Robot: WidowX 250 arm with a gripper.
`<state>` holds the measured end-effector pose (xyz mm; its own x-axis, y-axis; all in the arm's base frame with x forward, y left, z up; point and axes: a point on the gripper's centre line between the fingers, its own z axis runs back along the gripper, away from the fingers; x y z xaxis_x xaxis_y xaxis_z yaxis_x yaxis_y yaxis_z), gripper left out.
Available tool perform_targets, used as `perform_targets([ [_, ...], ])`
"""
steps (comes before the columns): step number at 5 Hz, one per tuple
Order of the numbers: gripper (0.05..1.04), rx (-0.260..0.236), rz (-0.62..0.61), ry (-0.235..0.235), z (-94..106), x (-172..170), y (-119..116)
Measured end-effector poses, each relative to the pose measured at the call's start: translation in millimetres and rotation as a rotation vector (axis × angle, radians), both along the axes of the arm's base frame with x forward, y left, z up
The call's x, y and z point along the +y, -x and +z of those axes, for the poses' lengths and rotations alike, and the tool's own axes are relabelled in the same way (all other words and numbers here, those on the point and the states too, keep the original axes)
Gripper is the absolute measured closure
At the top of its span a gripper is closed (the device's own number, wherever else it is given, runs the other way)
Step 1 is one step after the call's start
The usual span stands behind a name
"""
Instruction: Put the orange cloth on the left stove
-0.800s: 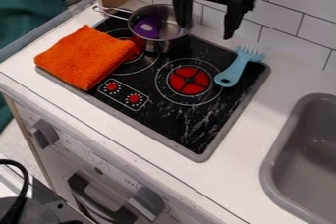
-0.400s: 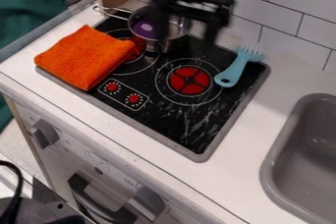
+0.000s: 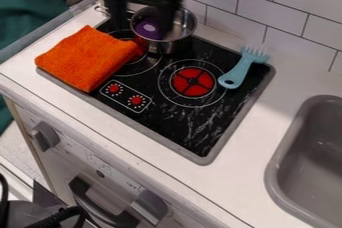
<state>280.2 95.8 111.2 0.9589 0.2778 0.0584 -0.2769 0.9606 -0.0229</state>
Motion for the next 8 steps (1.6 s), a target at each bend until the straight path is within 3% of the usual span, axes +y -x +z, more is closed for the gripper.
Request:
perform_targets([
  [2,0.077,-0.106,-0.183,-0.042,-17.0,36.1,6.5],
  [3,0.077,-0.113,-0.232,-0.072,-24.5,45.2,8.5],
  [4,0.077,-0.089,-0.226,-0.112,-30.7,51.1,14.9],
  [6,0.077,0.027,-0.140,-0.209,-44.3,69.4,30.9],
  [7,0.077,0.059,-0.114,-0.178,-58.2,68.8,32.8],
  [8,0.077,0.055,-0.069,-0.116,-66.6,73.3,33.4],
])
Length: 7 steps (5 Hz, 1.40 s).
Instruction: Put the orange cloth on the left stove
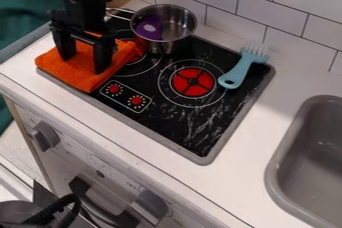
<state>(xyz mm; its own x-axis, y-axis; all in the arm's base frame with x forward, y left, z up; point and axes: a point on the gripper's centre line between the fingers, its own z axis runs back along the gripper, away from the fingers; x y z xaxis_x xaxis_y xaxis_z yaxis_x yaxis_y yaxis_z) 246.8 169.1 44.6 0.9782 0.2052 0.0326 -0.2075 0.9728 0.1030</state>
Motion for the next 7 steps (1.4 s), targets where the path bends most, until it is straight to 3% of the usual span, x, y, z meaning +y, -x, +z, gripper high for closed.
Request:
perform_targets([
  [2,0.077,-0.006,0.013,0.060,-6.2,-5.5,4.5],
  [3,0.077,-0.010,0.016,0.058,-5.0,-12.0,11.2],
  [5,0.078,0.012,-0.002,0.050,0.5,-60.9,23.3],
  [7,0.079,0.014,-0.101,0.093,0.1,-140.1,13.6],
])
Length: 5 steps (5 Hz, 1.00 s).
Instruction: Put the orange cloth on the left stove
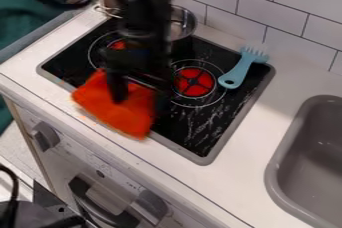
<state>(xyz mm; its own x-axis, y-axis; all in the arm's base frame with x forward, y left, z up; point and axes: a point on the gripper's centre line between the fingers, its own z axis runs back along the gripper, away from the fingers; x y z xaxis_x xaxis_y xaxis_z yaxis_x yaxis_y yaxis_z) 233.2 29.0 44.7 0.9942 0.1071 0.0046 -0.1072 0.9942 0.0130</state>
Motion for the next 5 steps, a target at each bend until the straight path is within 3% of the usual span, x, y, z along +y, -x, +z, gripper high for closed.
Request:
perform_targets([
  [2,0.079,-0.020,-0.088,0.031,-0.8,-49.3,-9.1],
  [4,0.079,-0.023,-0.064,0.078,1.9,-58.6,-11.1],
  [5,0.079,0.004,-0.035,0.045,9.5,-55.7,-13.0],
])
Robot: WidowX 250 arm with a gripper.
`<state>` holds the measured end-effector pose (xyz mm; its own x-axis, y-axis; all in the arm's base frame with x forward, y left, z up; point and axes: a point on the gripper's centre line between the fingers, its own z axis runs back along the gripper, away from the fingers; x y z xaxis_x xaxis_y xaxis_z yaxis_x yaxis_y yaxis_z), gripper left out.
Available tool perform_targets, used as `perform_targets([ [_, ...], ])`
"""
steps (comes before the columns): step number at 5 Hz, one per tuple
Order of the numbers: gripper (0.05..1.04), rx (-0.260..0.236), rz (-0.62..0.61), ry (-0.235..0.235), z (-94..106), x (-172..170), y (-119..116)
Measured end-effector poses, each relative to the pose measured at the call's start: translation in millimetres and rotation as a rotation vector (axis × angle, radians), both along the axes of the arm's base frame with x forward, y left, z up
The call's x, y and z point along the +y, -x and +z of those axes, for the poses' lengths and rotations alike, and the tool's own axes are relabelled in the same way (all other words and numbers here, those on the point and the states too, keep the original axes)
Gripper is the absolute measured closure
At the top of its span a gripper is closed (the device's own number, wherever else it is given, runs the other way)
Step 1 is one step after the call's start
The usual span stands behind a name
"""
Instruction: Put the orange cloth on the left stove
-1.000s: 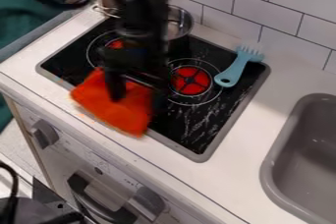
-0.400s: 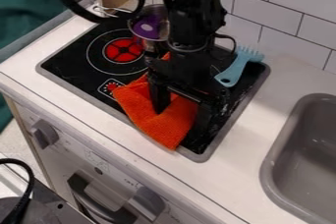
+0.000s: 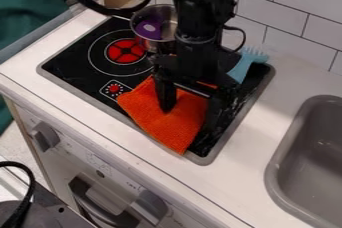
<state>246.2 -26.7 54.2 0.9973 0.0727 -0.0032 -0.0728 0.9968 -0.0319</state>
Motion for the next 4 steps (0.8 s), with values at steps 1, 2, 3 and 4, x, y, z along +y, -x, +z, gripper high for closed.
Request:
perform_targets([
  [1,0.080,-0.004,0.003,-0.105,37.8,-0.6,-5.7],
  [2,0.081,0.008,0.023,-0.151,60.4,-0.5,-3.7],
  [3,0.081,0.003,0.029,-0.134,72.2,-2.4,0.1],
  [4,0.081,0.004,0.026,-0.103,73.3,-4.5,0.8],
])
